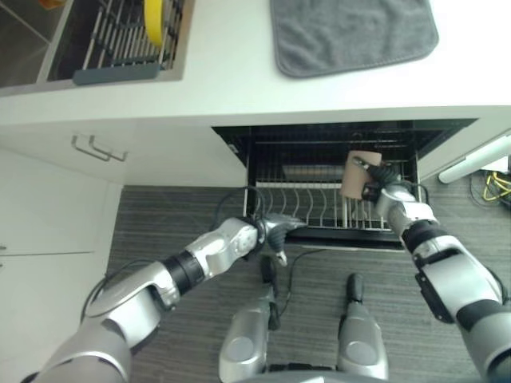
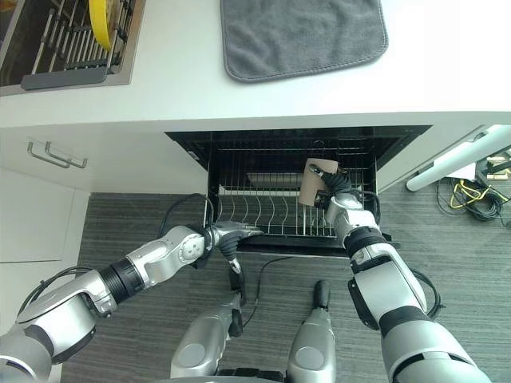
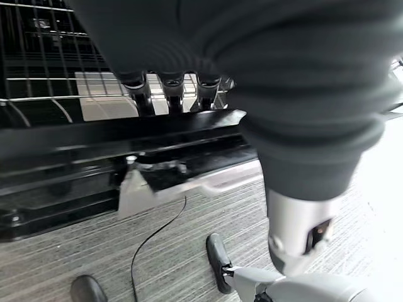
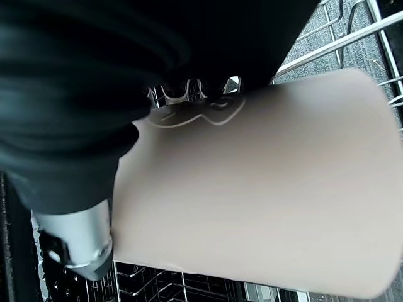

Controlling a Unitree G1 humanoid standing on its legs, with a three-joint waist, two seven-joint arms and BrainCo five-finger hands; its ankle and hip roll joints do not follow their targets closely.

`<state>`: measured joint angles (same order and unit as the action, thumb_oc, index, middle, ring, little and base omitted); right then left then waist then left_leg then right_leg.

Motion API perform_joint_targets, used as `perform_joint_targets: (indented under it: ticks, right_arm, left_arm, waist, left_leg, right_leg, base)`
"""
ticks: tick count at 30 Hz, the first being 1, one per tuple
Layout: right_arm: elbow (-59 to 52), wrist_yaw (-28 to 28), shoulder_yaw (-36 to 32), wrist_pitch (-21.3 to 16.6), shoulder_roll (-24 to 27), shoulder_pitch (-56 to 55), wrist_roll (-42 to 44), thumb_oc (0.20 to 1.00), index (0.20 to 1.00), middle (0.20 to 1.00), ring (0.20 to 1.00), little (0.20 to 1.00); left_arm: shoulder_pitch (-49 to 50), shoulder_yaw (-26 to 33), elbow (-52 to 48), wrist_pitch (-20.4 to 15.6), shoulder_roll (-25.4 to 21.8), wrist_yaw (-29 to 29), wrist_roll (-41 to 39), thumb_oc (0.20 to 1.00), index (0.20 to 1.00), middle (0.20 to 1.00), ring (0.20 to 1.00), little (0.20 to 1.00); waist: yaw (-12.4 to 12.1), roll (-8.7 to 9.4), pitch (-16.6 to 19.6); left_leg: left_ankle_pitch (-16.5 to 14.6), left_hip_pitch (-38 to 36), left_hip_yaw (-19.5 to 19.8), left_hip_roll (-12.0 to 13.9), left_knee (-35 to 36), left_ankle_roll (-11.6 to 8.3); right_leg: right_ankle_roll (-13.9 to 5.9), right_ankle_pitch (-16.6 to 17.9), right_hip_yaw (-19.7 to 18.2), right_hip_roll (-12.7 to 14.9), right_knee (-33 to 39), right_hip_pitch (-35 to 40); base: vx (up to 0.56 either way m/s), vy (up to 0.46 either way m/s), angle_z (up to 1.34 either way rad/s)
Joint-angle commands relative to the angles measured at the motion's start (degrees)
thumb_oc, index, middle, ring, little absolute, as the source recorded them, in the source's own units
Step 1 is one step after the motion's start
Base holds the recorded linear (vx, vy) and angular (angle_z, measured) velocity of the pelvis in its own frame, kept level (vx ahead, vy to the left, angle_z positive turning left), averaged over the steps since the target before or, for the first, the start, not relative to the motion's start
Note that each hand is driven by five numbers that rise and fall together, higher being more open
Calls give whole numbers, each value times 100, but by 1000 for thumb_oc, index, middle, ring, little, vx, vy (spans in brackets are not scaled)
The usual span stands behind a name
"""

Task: Place the dishes in the dishwasher.

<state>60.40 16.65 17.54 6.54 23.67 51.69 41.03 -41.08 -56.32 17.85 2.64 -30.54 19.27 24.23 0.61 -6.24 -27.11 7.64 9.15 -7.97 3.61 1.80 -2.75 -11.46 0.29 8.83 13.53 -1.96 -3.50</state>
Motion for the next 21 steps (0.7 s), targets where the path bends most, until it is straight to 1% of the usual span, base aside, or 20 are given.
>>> perform_joint_targets:
  ticks: [1, 6, 7, 10, 15, 21]
  right_arm:
    - [211, 27, -8, -451, 294, 690, -251, 200, 200, 200, 200, 200]
    - [305, -4, -2, -524, 474, 967, -522, 200, 200, 200, 200, 200]
    - [345, -21, 26, -603, 527, 1057, -746, 200, 200, 200, 200, 200]
    - [402, 85, 82, -667, 644, 1228, -854, 200, 200, 200, 200, 200]
    - [517, 144, 177, -561, 818, 1459, -1134, 200, 200, 200, 200, 200]
    - [641, 132, 170, -501, 776, 1401, -1340, 200, 200, 200, 200, 200]
  left_arm:
    - [-56, -4, -515, -116, -396, 102, 172, 1000, 1000, 1000, 1000, 1000]
    - [-81, -44, -660, -138, -593, 64, 91, 1000, 1000, 1000, 1000, 1000]
    - [-114, -59, -667, -131, -627, -11, 61, 1000, 1000, 1000, 1000, 1000]
    - [-145, -96, -755, -163, -740, -189, 67, 1000, 1000, 1000, 1000, 1000]
    - [-113, -112, -1052, -360, -1007, -300, -44, 1000, 1000, 1000, 1000, 1000]
    - [-115, -132, -1184, -292, -1002, -406, 37, 1000, 1000, 1000, 1000, 1000]
  waist:
    - [-226, 149, 2]
    - [-253, 97, -53]
    - [-264, 81, -83]
    - [-296, 42, -136]
    - [-361, -61, -201]
    - [-365, -105, -233]
  left_leg:
    - [-923, 154, 171, 223, -922, -308]
    - [-907, 185, 131, 207, -899, -305]
    - [-904, 205, 112, 213, -901, -303]
    - [-895, 267, 108, 212, -920, -307]
    - [-880, 322, 152, 155, -872, -306]
    - [-891, 355, 159, 142, -901, -294]
  right_leg:
    - [-8, 73, 63, 333, -489, -667]
    - [-43, 74, 93, 376, -547, -744]
    - [-60, 81, 113, 402, -567, -778]
    - [-79, 86, 132, 435, -610, -849]
    - [-100, 62, 163, 456, -669, -942]
    - [-96, 37, 146, 458, -731, -997]
  base:
    - [-50, 26, 1]
    - [-7, 5, 0]
    - [0, 0, 0]
    - [-11, -3, 1]
    - [-16, 5, 9]
    - [0, 0, 0]
